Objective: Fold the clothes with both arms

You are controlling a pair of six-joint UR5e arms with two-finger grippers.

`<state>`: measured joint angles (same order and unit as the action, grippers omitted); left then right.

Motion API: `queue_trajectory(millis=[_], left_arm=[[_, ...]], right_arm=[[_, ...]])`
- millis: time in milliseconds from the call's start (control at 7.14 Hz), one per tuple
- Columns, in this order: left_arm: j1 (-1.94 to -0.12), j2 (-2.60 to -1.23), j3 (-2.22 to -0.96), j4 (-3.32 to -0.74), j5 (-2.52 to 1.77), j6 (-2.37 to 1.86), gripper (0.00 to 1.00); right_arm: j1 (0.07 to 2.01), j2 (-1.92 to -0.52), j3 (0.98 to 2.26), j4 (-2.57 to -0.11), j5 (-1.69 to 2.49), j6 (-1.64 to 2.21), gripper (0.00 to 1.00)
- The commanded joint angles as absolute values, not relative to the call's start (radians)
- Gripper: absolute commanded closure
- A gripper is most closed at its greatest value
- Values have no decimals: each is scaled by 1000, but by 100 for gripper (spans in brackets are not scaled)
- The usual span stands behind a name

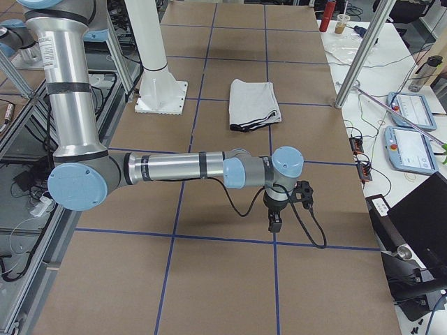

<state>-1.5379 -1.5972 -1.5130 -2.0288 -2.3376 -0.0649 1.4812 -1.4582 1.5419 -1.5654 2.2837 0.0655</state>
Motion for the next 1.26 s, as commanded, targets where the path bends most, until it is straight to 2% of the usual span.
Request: queue_trajectory(millis=[0,420,1120], left_arm=[[-1534,-1605,-1511,-2014,-2333,-67,0],[-1532,-1680,-1506,-1797,-2335,-63,0],[-1531,-1681,-1494,-1709,-2333,-63,0]], right_arm=[[1480,-1459,1537,-1566,2281,66,0],[1480,-1457,1539,-1568,2284,66,0],[1480,-1457,1539,-1568,2284,66,0]])
